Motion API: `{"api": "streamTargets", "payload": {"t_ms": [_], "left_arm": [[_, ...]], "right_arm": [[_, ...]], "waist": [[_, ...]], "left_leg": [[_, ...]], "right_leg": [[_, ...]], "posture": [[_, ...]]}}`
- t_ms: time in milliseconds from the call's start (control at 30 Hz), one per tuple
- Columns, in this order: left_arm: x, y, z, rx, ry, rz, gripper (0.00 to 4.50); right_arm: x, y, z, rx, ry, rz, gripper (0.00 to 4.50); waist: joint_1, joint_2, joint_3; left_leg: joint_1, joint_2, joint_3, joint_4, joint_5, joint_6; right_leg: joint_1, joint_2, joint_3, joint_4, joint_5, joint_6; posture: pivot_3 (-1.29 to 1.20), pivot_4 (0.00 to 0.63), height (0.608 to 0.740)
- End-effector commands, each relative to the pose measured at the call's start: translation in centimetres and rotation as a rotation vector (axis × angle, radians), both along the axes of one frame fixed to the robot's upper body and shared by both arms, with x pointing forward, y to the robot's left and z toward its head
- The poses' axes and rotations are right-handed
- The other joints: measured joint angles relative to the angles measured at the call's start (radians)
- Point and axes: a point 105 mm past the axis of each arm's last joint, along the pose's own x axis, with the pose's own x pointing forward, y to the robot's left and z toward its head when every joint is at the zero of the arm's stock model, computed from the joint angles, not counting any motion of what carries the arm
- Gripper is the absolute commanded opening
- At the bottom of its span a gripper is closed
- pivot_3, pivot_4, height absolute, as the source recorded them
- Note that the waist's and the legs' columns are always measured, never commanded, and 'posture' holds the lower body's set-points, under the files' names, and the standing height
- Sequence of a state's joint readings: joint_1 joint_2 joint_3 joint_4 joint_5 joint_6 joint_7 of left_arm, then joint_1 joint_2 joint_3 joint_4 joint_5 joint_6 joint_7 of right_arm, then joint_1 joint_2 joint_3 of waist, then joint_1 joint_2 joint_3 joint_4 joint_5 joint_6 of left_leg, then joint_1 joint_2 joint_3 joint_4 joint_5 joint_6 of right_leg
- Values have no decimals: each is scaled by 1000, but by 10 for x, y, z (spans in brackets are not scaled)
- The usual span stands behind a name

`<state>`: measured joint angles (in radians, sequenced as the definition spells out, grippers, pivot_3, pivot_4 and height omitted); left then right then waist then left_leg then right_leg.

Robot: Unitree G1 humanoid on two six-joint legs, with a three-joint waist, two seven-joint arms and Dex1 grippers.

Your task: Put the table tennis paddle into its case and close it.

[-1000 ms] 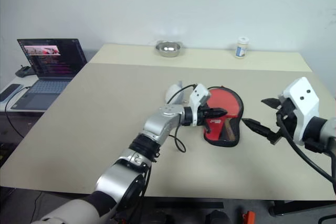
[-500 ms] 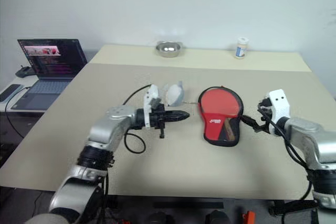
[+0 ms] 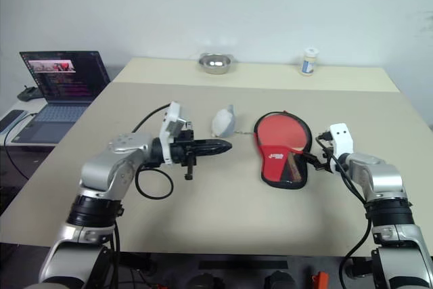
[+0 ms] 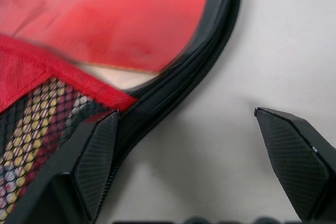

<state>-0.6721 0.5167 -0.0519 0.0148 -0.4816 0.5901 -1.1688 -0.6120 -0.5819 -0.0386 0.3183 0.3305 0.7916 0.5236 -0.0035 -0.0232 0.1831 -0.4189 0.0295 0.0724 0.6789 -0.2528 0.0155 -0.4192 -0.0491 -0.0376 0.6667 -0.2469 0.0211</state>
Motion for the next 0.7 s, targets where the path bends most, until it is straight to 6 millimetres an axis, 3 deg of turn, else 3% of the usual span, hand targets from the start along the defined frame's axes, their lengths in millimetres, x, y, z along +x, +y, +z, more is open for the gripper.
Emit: {"api": "streamTargets", "payload": {"t_ms": [33, 233, 700], "left_arm": [[-1, 2, 19, -16, -65, -9, 14], [2, 4, 21, -10, -79, 9, 14], [7, 2, 24, 0, -95, 10, 14]], "right_arm": [[5, 7, 6, -2, -23, 23, 4500], [5, 6, 3, -2, 0, 21, 4500], [12, 31, -6, 112, 42, 41, 4500]], "waist": [[-3, 0, 0], [-6, 0, 0], [-32, -1, -1]], "left_leg": [[0, 0, 0, 0, 0, 0], [1, 0, 1, 0, 0, 0], [5, 1, 4, 0, 0, 0]], "right_leg": [[0, 0, 0, 0, 0, 0], [0, 0, 1, 1, 0, 0], [0, 0, 3, 5, 0, 0]], "posture": [[0, 150, 740], [0, 150, 740], [0, 150, 740]]}}
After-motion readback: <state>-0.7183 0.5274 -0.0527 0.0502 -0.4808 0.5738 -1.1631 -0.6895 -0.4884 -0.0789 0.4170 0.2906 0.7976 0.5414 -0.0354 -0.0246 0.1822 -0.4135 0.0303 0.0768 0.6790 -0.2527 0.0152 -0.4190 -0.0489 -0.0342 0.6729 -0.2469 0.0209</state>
